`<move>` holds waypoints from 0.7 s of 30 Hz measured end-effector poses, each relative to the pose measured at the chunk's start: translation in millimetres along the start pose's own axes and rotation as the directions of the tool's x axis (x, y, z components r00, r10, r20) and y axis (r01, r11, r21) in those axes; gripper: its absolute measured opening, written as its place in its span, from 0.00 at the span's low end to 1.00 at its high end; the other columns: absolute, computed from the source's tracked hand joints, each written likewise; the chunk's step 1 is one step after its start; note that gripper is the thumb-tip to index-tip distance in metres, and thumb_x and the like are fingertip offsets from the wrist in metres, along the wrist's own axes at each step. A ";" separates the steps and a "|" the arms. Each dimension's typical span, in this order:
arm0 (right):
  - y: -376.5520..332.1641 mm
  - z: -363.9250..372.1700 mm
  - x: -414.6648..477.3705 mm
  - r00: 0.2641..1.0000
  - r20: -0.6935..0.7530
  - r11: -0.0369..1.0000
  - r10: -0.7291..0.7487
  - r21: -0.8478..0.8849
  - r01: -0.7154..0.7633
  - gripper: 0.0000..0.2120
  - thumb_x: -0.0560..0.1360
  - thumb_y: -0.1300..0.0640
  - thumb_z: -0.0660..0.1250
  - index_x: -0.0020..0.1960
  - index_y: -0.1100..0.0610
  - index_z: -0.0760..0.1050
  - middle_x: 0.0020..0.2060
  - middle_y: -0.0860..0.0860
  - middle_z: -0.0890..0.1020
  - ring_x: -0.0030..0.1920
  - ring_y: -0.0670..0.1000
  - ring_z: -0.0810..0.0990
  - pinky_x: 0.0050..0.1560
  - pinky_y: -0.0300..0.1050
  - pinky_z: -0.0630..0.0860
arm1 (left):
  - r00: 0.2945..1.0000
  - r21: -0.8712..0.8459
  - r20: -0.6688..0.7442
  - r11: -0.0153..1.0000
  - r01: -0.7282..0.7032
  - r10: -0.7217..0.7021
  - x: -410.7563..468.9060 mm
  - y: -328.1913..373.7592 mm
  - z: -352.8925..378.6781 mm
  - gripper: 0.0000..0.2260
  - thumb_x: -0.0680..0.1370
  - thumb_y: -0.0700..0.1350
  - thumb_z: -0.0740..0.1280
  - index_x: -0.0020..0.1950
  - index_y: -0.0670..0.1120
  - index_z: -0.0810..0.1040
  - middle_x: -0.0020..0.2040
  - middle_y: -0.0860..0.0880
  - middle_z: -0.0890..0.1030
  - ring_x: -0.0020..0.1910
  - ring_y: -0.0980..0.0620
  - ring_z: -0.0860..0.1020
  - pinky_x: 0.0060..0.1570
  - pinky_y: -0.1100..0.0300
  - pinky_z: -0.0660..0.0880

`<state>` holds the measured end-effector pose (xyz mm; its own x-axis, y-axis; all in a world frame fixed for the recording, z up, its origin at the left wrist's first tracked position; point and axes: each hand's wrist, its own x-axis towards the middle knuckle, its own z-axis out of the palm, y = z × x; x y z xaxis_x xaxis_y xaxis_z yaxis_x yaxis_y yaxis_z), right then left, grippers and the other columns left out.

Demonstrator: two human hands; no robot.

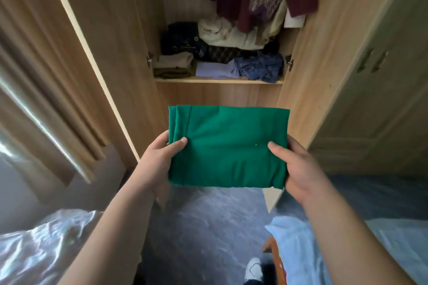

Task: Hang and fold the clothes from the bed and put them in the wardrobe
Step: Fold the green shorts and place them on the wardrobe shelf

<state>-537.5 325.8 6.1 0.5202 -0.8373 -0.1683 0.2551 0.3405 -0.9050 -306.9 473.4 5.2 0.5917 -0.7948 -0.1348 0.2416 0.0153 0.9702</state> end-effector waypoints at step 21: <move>-52.3 11.5 445.4 1.000 -0.013 0.990 0.024 -0.139 -0.026 0.11 0.79 0.64 0.65 0.59 0.54 0.79 0.49 0.51 0.87 0.49 0.51 0.86 0.41 0.44 0.82 | 0.990 0.072 -0.136 0.996 0.050 -0.040 403.1 29.0 65.5 0.08 0.81 0.43 0.66 0.59 0.50 0.80 0.56 0.50 0.85 0.57 0.47 0.82 0.62 0.45 0.77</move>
<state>-309.8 -60.1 -17.1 0.5159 -0.8341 -0.1950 0.1262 0.2992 -0.9458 -111.7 113.8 -7.8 0.6808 -0.7048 -0.1994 0.2146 -0.0684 0.9743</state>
